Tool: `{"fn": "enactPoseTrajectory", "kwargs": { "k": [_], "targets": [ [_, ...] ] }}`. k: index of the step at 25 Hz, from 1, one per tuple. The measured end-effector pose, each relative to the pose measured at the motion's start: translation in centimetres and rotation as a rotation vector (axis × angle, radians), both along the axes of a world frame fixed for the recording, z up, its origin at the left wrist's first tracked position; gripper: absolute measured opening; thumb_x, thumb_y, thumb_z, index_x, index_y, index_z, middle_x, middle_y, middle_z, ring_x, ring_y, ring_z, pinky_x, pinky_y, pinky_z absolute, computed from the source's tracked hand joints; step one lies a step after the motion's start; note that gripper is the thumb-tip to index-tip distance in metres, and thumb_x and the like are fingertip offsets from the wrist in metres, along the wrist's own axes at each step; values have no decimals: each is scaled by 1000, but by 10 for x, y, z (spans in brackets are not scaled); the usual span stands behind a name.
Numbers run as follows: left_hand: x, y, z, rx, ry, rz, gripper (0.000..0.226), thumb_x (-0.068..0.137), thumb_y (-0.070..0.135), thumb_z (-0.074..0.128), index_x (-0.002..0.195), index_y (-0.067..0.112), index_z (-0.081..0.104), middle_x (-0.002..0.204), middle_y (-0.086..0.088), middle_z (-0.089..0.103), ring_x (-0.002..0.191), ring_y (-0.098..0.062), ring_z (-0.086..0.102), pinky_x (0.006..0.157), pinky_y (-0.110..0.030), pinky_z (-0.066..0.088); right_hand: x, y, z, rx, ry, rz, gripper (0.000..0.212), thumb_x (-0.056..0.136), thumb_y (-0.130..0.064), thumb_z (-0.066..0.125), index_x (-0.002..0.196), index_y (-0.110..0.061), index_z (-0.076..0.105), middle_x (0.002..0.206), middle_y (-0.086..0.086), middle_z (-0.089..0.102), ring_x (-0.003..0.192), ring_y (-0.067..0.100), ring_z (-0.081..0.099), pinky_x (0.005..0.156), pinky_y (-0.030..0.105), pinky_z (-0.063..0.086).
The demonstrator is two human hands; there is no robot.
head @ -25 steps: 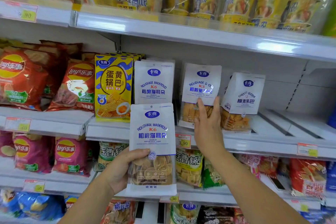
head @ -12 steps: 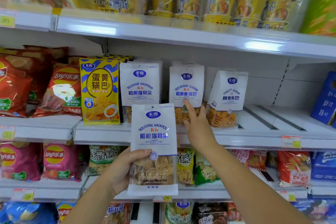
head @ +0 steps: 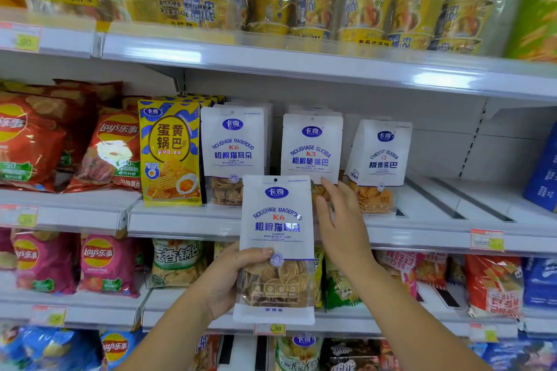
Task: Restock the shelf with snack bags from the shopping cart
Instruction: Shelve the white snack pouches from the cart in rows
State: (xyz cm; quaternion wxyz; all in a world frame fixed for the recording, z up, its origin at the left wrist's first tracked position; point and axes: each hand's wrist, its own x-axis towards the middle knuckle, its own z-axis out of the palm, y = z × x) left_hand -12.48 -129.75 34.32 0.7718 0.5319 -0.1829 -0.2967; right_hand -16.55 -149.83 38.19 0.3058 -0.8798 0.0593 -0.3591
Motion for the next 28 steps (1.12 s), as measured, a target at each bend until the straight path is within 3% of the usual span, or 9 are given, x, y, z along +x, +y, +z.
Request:
{"fn": "enactPoseTrajectory", "kwargs": {
  "k": [3,6,9,12,15,17,20,24,28],
  "targets": [
    [0,-7,12,-30,-41,31,47,67,11,80,111,1,69,101,-17,75,85,-25,74,70,-31,59,-14,9,-3,176,-31,39,54,94,-53,34,144,-32,35,153,-9,23,141,7,24,115,30,25],
    [3,-13,21,-39,-89,75,42,68,8,77,109,4,68,96,-13,76,80,-21,74,64,-27,58,-16,11,-2,123,-78,20,48,99,-47,32,143,-29,39,150,-8,27,138,4,26,113,26,25],
    [13,-3,23,-112,-65,156,47,67,11,75,113,3,67,100,-17,75,83,-27,74,69,-34,60,-8,23,1,-164,-237,68,37,102,-26,33,130,-18,56,135,-3,48,126,3,35,110,19,27],
    [30,28,26,-202,-55,243,25,70,8,69,94,6,73,83,-13,76,69,-25,74,58,-34,60,23,38,8,-580,-125,165,38,89,-8,50,124,-13,62,146,5,47,140,21,32,116,42,26],
    [49,68,31,-227,-76,353,22,84,6,56,79,12,77,78,-8,76,65,-21,73,55,-32,60,57,60,15,-843,-46,233,55,88,-8,53,142,-11,44,159,7,22,149,29,9,119,46,5],
    [58,90,30,-213,-90,375,16,73,13,71,86,14,79,92,-10,77,74,-23,75,63,-35,62,73,71,13,-869,-4,191,62,94,-12,45,152,-12,22,161,5,11,149,26,2,120,42,3],
    [68,103,20,-158,-106,321,79,33,33,95,106,13,74,107,-15,74,88,-29,74,73,-41,62,89,75,6,-919,60,21,60,99,-20,40,153,-9,16,160,8,0,149,29,0,121,45,5],
    [71,95,14,-120,-89,255,86,25,37,97,104,10,74,107,-18,73,89,-30,73,80,-43,60,88,78,7,-854,121,52,62,100,-15,37,154,-13,6,158,2,-16,146,19,-18,116,35,-14],
    [56,71,27,-134,-90,132,47,61,11,78,106,-1,67,87,-15,76,71,-25,74,59,-32,60,39,93,16,-23,-9,333,36,103,-32,39,138,-37,42,143,-19,44,134,-7,34,112,22,32]
  ]
}}
